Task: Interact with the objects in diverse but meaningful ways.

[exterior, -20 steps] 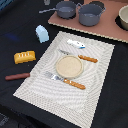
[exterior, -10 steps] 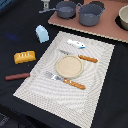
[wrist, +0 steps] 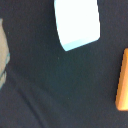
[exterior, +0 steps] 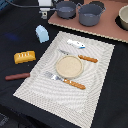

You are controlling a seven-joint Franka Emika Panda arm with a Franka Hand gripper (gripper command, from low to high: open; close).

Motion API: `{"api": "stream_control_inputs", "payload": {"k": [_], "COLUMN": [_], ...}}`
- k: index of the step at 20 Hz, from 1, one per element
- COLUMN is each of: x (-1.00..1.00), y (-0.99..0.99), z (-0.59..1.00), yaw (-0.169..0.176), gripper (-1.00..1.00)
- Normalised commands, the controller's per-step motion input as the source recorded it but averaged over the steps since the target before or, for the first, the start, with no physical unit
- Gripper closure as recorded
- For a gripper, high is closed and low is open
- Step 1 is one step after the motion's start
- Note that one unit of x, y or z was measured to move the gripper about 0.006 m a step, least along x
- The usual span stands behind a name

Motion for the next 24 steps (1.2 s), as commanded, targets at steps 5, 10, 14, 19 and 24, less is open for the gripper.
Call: {"api": "stream_control_inputs", "payload": {"k": [5,10,14,19,24], "x": [-0.08,-0.02,-0.04,-0.11,-0.27], "y": [-0.16,-0.19,-0.09,-0.06,-0.07], "z": [-0.35,-0.27,-0.32,-0.37,-0.33], "yaw": [0.028,0.003,0.003,0.014,0.017], "gripper": [-1.00,-1.00,-1.00,-1.00,-1.00]}}
